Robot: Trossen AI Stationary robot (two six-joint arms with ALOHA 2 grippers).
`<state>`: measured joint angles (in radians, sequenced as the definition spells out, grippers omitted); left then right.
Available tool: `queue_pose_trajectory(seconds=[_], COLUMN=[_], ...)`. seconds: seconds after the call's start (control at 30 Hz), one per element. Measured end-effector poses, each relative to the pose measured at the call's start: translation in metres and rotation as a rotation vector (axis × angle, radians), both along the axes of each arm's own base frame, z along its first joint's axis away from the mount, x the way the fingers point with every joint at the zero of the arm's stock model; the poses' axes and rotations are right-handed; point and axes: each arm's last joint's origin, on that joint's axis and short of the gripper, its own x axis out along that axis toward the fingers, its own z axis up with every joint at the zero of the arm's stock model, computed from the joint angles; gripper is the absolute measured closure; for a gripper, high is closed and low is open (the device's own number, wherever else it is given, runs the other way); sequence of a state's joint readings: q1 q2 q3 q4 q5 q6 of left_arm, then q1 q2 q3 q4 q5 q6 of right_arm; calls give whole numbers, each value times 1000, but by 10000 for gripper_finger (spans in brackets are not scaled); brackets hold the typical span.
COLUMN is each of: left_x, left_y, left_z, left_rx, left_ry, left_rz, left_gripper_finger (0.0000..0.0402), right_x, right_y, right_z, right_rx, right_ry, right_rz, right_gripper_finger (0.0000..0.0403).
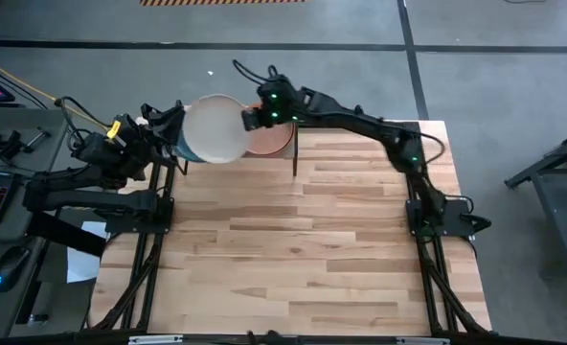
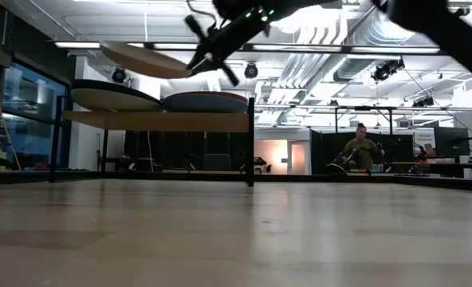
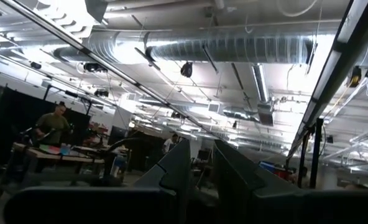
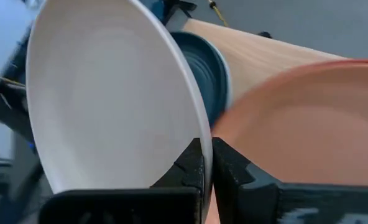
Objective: Place and stack plates onto a shelf
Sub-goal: Stack the white plate on top of the dark blue plate on the shelf
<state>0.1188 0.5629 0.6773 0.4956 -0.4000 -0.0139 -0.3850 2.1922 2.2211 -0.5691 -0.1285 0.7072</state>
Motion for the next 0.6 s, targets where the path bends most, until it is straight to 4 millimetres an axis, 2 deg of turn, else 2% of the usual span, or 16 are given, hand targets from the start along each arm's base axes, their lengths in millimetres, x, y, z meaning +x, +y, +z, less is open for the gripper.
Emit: queue_pose_trajectory(seconds=[0.17,0.37,0.6], left_x=[0,0,0], left_y=[0,0,0], left_z=[0,0,0], left_rx=[1,1,2], left_ry=[-5,-5,-2], left_rz=[0,0,4], left_gripper_finger=[341,341,341], right_x=[27,37,44], right_y=[-14,-20,-15], right_z=[-17,-43,-42], right_rx=[81,191,177], right_ry=[-95,-155,-221], right_rz=[-23,-63,-79], right_gripper_finger=[403,403,401])
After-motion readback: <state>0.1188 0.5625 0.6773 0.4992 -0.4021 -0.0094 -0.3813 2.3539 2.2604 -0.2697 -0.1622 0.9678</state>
